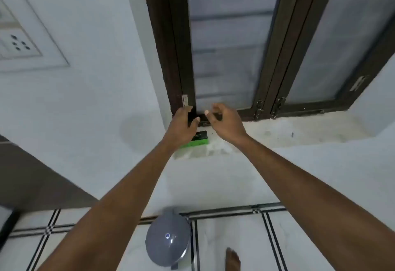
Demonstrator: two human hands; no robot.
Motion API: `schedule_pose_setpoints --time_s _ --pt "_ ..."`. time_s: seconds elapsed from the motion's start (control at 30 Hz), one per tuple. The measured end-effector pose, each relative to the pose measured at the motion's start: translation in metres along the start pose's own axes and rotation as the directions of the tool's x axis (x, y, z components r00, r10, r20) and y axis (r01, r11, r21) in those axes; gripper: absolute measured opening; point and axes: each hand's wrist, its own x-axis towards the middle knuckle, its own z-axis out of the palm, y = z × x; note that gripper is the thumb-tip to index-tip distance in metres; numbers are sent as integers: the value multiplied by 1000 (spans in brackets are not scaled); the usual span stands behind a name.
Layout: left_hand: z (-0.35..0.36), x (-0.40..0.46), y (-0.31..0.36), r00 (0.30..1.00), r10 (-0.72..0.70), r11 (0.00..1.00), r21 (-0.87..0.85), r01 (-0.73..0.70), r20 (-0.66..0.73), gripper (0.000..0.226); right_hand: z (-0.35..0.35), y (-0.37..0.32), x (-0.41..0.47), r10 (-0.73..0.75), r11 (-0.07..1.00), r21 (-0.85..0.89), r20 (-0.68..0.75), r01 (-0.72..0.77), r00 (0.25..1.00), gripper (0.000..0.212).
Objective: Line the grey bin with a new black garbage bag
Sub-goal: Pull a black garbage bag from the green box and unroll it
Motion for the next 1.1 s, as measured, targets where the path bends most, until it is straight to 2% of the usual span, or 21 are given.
schedule_pose_setpoints --time_s 0.07,0.17,0.3,0.33,0.43,0.5,0.57,0.63,0.73,0.8,0.9,0.93,1.0,1.1 --pt "25 21 -17 996 -61 993 101 54 71 61 10 24 22 24 999 -27 82 -22 996 50" --pt "55 32 -48 951 -254 936 291 196 175 77 35 63 43 73 988 -147 241 -38 968 46" --pt "76 38 -74 838 -466 774 590 231 284 103 71 105 69 164 959 -280 447 -36 879 70" --pt "79 39 -77 832 -474 744 637 204 287 102 80 114 74 164 955 -297 486 -15 858 77" --pt "84 39 -77 898 -362 715 692 97 248 78 94 133 78 161 945 -327 528 25 834 83" --pt "83 41 -78 918 -318 790 601 119 237 70 93 141 77 147 936 -348 497 41 855 77" --pt "77 43 -78 925 -329 895 377 239 193 65 86 147 78 158 931 -366 450 20 879 73" --pt "68 46 -73 931 -341 938 113 327 134 62 79 153 81 169 931 -366 436 3 884 77" --pt "59 47 -58 917 -384 889 -226 400 109 59 73 159 80 106 976 -217 431 -11 896 92" --pt "57 51 -54 911 -388 823 -391 411 142 50 70 151 77 87 991 -130 423 -34 902 89" --pt "56 55 -54 903 -390 750 -505 426 183 32 63 138 70 117 992 -99 411 -83 904 71" --pt "57 56 -54 905 -388 749 -512 420 174 32 63 140 68 126 991 -91 402 -97 907 65" --pt "58 56 -51 927 -356 801 -473 367 115 39 62 140 64 144 990 -44 385 -137 912 58" --pt "65 55 -46 969 -247 900 -365 239 27 37 59 136 59 174 977 46 377 -206 910 58"
